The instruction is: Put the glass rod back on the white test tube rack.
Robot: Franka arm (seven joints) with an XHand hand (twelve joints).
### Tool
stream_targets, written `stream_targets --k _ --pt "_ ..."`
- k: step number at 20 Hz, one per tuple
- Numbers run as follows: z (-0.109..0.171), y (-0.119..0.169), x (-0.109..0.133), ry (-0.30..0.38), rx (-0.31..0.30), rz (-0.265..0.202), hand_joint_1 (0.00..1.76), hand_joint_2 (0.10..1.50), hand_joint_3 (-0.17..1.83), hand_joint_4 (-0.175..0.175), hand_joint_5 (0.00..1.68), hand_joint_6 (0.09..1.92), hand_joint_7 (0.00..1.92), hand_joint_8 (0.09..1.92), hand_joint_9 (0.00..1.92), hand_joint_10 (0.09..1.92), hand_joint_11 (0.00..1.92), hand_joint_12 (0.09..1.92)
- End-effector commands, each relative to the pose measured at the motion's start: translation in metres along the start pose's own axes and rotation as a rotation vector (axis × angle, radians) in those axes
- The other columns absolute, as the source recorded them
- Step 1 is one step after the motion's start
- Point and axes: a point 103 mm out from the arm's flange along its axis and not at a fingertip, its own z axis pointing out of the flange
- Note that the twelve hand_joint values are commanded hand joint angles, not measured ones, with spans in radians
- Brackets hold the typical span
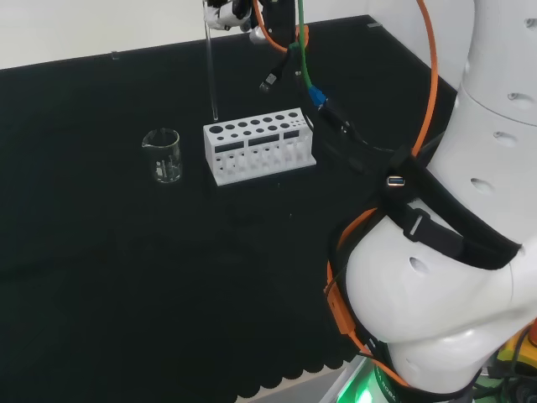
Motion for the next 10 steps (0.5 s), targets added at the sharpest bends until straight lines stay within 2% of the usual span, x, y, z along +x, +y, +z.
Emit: stream_targets --k 1,10 --pt "0.0054 0.0045 0.0043 -0.010 0.007 -0.014 1.31 1.07 -0.17 -0.175 1.25 0.55 1.30 0.58 1.81 0.32 1.67 0.63" --pt "0.0105 0.0093 0.0040 0.008 0.022 -0.016 1.31 1.07 -0.17 -0.175 1.25 0.55 1.30 0.57 1.81 0.32 1.67 0.63"
